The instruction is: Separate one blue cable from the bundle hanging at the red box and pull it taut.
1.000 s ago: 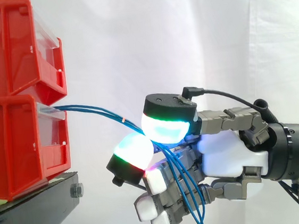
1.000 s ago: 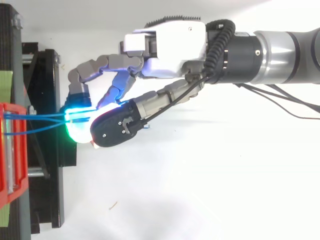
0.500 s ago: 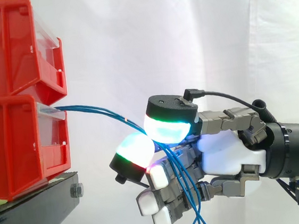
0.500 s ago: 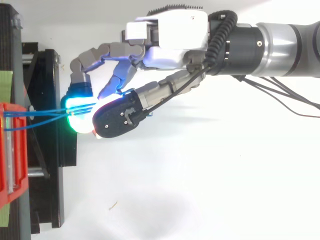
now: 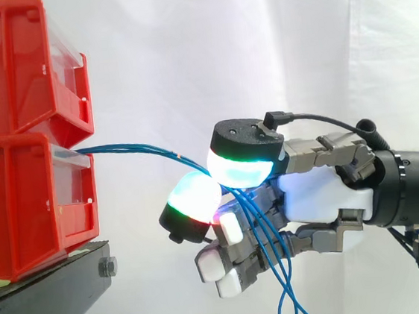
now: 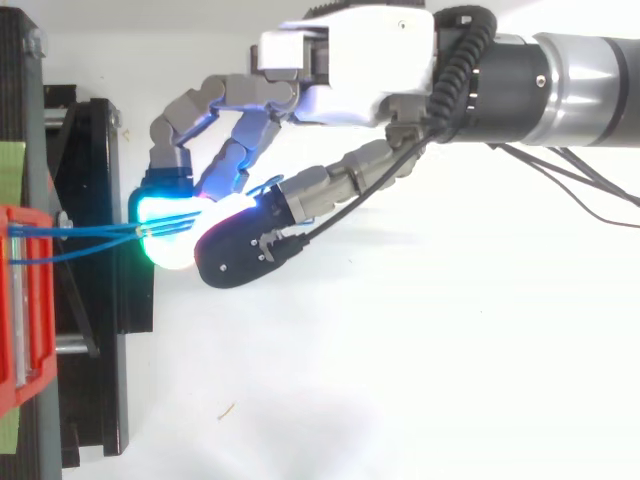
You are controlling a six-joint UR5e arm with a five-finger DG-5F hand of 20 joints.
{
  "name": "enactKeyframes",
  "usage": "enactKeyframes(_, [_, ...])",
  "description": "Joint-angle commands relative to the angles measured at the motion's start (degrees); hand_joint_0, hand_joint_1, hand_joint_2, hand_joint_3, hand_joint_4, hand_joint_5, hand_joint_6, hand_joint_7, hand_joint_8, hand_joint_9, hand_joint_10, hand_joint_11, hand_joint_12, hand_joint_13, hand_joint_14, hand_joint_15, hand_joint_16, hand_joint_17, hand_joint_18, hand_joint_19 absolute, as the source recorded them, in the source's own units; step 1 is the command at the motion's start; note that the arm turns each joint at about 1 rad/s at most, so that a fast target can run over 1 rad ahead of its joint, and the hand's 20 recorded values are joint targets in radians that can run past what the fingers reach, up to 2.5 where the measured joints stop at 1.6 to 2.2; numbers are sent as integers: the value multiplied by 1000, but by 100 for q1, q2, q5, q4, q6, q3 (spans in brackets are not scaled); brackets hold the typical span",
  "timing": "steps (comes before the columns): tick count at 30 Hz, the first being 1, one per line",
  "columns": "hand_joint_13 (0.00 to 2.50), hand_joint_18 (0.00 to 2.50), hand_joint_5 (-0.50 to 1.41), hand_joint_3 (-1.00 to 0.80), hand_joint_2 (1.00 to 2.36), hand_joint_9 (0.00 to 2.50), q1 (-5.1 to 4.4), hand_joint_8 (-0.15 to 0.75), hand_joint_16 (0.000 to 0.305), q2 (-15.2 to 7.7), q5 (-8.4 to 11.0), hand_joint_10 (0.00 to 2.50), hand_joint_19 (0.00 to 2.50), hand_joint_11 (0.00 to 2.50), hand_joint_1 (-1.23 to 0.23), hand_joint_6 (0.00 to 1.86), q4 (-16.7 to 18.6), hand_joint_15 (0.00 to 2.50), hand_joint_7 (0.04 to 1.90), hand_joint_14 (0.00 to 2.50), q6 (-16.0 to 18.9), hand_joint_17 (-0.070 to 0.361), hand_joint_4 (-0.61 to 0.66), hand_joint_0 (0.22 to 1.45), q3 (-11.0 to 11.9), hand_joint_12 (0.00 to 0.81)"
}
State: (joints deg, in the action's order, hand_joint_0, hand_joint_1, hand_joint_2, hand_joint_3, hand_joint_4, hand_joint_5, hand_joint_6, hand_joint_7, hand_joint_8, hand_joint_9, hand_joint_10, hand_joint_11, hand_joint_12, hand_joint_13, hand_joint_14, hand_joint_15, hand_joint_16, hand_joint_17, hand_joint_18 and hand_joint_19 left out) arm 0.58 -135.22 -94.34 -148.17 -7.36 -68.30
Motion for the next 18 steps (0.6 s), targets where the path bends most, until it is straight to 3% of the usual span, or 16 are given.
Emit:
enactKeyframes(1, [849, 772, -205, -86, 1016, 850, -31, 415, 50, 66, 13, 13, 241, 560, -772, 866, -186, 326, 994, 12, -240, 112, 321, 650, 1, 445])
enactKeyframes(14, [850, 749, -205, -373, 1009, 852, -75, 405, 46, 189, 83, 14, 260, 588, -774, 875, -468, 343, 984, 11, -275, 104, 306, 650, -7, 429])
enactKeyframes(18, [882, 769, -192, -471, 1002, 916, -93, 405, 46, 189, 83, 14, 279, 587, -704, 865, -494, 357, 1009, 11, -257, 102, 291, 618, 1, 424])
